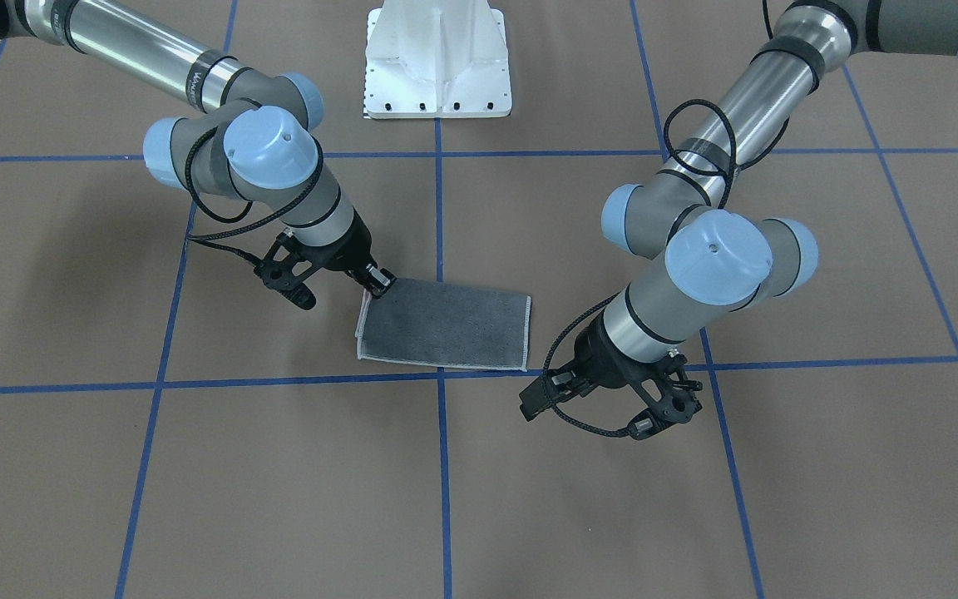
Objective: Fold towel twice with both arms
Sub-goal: 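Grasp the towel end with the right gripper and rotate it toward the robot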
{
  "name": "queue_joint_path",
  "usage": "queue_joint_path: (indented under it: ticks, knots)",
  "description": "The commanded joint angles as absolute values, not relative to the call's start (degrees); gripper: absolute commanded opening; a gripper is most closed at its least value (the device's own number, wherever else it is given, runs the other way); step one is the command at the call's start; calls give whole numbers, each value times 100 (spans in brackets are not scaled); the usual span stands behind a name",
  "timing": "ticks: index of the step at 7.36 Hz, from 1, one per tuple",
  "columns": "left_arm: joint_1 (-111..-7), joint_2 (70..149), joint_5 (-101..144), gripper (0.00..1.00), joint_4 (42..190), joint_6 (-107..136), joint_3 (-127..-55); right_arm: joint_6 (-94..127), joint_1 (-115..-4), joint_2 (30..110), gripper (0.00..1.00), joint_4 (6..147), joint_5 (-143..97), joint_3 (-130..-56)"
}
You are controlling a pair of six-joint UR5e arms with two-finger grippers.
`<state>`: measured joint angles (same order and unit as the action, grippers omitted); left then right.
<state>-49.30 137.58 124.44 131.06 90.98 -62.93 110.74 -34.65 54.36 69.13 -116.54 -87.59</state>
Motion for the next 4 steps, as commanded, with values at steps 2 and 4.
queue_joint_path:
  ticks: [2,4]
  knots:
    - [-4939,13667,12445,100,13122,9070,-6302,11065,-2737,5388,0,6917,-11681,-9350]
    - [-4975,13658,12445,100,13122,8974,-6293,11057,-2296,5117,0,6891,-11663,-9317]
